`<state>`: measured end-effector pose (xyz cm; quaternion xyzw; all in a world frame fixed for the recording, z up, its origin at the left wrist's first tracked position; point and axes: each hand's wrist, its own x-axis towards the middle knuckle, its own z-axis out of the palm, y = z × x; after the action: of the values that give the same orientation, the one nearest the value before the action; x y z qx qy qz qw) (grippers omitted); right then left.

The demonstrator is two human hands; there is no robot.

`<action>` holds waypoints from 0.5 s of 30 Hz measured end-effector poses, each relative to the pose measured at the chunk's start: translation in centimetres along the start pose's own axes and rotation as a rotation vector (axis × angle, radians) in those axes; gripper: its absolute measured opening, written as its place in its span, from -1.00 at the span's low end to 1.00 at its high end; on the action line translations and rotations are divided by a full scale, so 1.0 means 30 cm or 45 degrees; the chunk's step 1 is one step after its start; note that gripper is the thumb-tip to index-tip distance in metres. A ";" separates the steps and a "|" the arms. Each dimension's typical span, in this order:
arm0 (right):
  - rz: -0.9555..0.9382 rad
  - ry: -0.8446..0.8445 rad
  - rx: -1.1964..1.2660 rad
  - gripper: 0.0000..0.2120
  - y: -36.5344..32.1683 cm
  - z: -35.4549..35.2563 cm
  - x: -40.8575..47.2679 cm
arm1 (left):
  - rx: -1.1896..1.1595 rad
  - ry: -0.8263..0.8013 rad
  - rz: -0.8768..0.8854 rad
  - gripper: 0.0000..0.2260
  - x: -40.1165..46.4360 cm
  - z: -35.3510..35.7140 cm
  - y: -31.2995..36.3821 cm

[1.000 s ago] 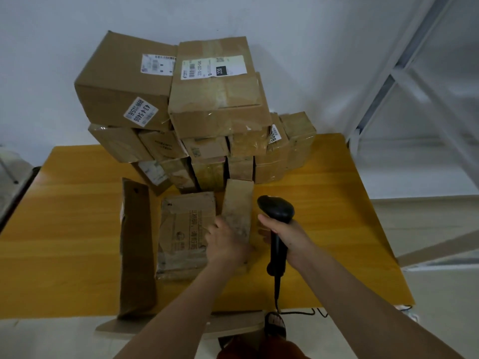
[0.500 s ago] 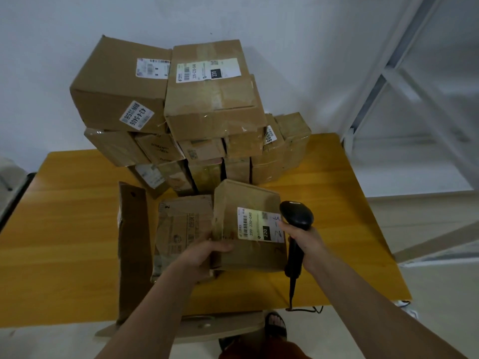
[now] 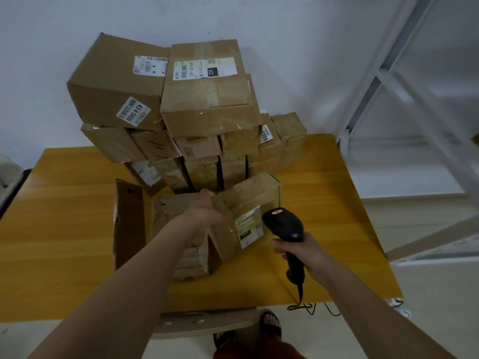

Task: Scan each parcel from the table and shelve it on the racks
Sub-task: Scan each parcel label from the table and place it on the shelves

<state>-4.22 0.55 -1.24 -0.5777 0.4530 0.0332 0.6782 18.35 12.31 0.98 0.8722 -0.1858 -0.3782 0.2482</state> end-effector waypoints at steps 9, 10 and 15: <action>0.027 0.074 0.045 -0.79 0.031 -0.025 0.003 | -0.414 0.167 0.061 0.05 0.016 0.131 -0.091; 0.026 0.077 0.048 -0.78 0.034 -0.028 0.006 | -0.472 0.197 0.039 0.07 0.016 0.148 -0.093; 0.002 0.060 0.047 -0.81 0.042 -0.034 0.025 | -0.554 0.274 0.035 -0.08 0.031 0.197 -0.104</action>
<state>-5.07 -0.22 -2.60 -0.5655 0.4699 0.0116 0.6778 14.92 12.62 -4.82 0.8308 -0.0843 -0.3109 0.4539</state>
